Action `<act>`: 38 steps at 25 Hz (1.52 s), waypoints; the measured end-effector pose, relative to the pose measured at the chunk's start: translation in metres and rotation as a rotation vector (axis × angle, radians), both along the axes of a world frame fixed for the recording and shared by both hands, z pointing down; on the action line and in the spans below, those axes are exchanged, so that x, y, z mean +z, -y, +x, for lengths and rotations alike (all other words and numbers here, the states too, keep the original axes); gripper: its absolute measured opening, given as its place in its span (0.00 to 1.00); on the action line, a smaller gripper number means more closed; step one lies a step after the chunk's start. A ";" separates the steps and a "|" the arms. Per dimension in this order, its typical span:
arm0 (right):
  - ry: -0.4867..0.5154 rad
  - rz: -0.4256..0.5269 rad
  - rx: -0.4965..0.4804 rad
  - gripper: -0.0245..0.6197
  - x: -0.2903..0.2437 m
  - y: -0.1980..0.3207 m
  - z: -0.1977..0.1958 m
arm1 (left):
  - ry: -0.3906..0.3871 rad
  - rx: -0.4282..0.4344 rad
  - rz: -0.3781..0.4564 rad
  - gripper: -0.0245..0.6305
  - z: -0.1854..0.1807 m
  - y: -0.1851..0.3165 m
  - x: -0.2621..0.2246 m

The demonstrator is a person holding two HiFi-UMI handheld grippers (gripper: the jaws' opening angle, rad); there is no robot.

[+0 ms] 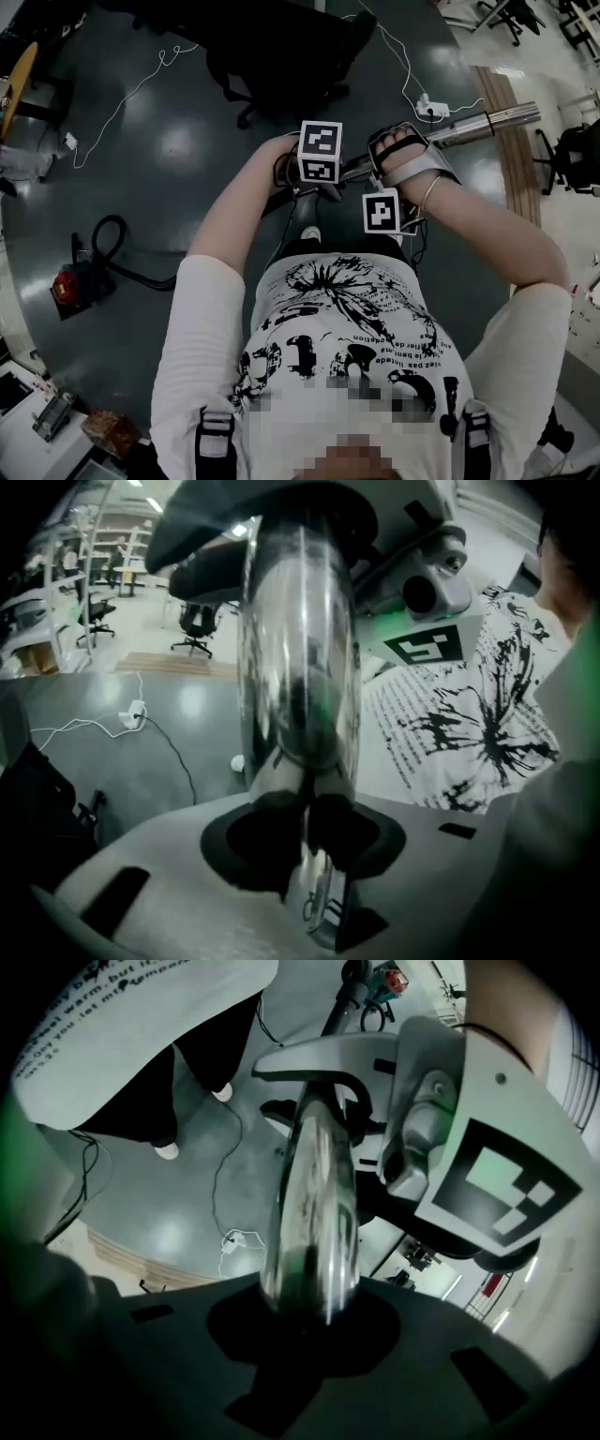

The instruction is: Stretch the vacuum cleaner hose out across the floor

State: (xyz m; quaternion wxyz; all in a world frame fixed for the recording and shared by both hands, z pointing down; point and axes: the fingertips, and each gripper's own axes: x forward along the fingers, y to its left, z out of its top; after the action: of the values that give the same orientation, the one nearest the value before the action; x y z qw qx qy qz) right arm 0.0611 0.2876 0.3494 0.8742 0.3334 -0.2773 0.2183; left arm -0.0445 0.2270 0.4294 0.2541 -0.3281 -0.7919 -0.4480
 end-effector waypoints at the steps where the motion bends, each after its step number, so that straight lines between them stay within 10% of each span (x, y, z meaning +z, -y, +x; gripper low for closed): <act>1: 0.030 -0.016 0.011 0.15 0.004 -0.011 -0.001 | 0.010 -0.058 -0.028 0.23 0.001 -0.014 0.002; 6: 0.239 -0.083 0.085 0.15 0.026 -0.075 -0.003 | 0.113 -0.337 -0.184 0.24 0.011 -0.085 0.002; 9: 0.407 -0.106 0.180 0.15 0.049 -0.135 -0.012 | 0.036 -0.548 -0.317 0.44 0.033 -0.134 0.003; 14: 0.643 -0.158 0.338 0.15 0.082 -0.241 -0.035 | -0.136 -0.743 -0.387 0.51 0.051 -0.211 0.017; 20: 0.872 -0.191 0.515 0.15 0.108 -0.302 -0.062 | -0.288 -0.765 -0.293 0.56 0.012 -0.262 0.057; 27: 1.093 -0.128 0.736 0.15 0.119 -0.342 -0.086 | -0.735 -0.984 -0.249 0.58 0.048 -0.295 0.089; 31: 1.282 -0.089 0.830 0.15 0.109 -0.347 -0.111 | -0.931 -0.947 -0.145 0.58 0.049 -0.300 0.095; 35: 1.393 -0.039 0.894 0.15 0.094 -0.340 -0.122 | -1.228 -0.805 -0.074 0.22 0.056 -0.292 0.078; 38: 1.419 -0.025 0.939 0.15 0.086 -0.336 -0.126 | -1.244 -0.770 -0.062 0.15 0.057 -0.292 0.076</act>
State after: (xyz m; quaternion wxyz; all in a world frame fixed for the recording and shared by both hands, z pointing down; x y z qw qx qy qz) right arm -0.0645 0.6240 0.4357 0.3159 0.1884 -0.5903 0.7186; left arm 0.0128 0.5190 0.5051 0.4720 -0.7838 -0.3422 -0.2141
